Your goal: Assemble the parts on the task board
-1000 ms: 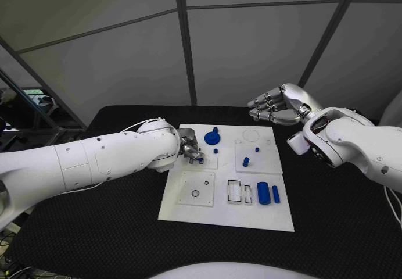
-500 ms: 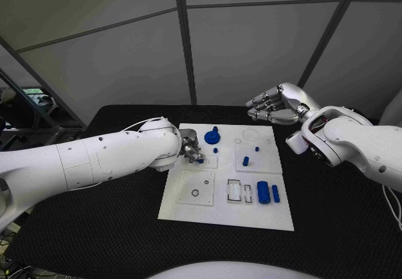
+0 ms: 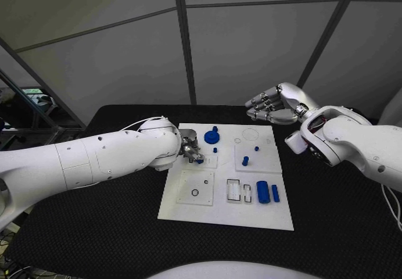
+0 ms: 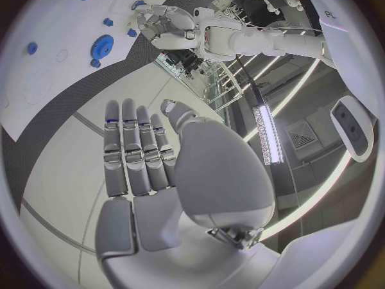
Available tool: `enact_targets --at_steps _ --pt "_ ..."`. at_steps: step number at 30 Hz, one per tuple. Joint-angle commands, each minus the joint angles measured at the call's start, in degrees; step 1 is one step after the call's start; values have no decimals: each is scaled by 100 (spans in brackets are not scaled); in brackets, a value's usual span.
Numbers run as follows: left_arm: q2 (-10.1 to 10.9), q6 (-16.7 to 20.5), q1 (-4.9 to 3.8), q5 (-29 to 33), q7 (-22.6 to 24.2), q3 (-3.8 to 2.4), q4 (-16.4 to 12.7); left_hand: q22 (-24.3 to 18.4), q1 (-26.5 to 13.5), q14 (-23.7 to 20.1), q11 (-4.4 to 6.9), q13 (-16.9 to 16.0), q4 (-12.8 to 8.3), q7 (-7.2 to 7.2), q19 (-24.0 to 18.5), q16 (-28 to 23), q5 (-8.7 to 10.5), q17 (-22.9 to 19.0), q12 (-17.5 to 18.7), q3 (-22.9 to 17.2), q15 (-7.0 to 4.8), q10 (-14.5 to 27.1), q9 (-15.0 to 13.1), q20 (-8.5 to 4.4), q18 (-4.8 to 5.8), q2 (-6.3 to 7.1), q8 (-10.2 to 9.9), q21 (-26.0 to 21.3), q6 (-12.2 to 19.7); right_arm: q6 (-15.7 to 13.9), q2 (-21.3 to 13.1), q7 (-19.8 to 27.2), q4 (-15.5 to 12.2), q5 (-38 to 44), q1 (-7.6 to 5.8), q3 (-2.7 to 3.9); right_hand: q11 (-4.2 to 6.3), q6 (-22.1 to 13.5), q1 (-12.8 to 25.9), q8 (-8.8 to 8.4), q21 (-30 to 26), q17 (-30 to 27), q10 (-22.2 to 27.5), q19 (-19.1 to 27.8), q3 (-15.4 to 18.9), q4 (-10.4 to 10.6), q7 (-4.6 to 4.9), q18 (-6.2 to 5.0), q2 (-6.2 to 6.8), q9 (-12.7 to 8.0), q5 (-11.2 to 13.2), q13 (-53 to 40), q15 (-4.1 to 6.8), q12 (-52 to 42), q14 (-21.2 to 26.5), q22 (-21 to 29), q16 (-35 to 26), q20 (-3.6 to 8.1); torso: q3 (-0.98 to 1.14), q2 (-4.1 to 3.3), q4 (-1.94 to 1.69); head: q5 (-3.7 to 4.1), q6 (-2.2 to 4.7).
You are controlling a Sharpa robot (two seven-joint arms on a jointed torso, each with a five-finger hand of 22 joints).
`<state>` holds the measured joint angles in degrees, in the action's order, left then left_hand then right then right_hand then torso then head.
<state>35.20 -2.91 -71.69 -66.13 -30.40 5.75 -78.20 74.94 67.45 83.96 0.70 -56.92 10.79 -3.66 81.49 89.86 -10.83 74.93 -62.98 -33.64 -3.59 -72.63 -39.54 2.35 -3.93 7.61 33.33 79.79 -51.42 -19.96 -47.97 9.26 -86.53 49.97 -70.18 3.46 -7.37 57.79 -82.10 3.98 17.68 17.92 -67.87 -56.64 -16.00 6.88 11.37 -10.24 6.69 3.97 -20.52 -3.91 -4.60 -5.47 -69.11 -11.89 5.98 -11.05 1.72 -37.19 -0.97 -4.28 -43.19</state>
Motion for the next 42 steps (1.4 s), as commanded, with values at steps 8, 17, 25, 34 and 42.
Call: enact_targets --at_steps 8,17,25,34,42 --pt "33 99 34 -34 -35 29 -38 79 -63 604 27 -57 -907 49 73 14 -26 1507 -71 -870 -54 -82 -29 0 59 -38 57 53 -39 12 17 31 0 20 -9 4 -8 27 56 4 -27 -5 -20 -35 -14 24 8 -19 -18 3 -31 6 -6 -18 -30 5 -39 13 -9 -3 -3 -1 -15" --pt "198 725 45 196 2 27 -245 138 -75 593 44 -138 -948 66 106 -19 -23 1473 -152 -915 -71 -144 -53 -14 71 -42 93 91 -57 5 10 36 4 20 -9 4 -8 29 60 5 -34 -7 -20 -38 -18 25 8 -20 -19 3 -50 7 -6 -18 -31 9 -41 13 -8 6 -12 17 -36" --pt "301 1246 77 326 30 27 -370 212 -92 587 57 -194 -975 78 149 -35 -22 1456 -208 -952 -84 -190 -68 -25 87 -29 119 141 -73 2 5 40 6 20 -9 4 -8 29 60 5 -34 -7 -20 -38 -18 25 8 -20 -19 3 -50 7 -6 -18 -31 9 -41 13 -5 10 -12 18 -48" --pt "262 1421 144 345 43 27 -314 222 -102 586 62 -187 -985 82 155 -38 3 1453 -207 -973 -90 -195 -74 -32 89 -24 127 147 -75 2 4 45 4 20 -9 4 -8 31 66 7 -39 -9 -21 -41 -21 28 8 -19 -20 4 -60 7 -6 -19 -33 13 -42 13 -8 -1 2 34 -46" --pt "157 1403 160 349 42 27 -215 222 -102 586 62 -187 -985 82 155 -38 3 1453 -207 -973 -90 -195 -74 -32 89 -24 127 147 -75 4 7 46 2 20 -9 4 -9 31 67 7 -40 -9 -21 -42 -21 28 8 -19 -20 4 -61 7 -6 -20 -33 13 -42 13 -10 -6 -4 55 -66"
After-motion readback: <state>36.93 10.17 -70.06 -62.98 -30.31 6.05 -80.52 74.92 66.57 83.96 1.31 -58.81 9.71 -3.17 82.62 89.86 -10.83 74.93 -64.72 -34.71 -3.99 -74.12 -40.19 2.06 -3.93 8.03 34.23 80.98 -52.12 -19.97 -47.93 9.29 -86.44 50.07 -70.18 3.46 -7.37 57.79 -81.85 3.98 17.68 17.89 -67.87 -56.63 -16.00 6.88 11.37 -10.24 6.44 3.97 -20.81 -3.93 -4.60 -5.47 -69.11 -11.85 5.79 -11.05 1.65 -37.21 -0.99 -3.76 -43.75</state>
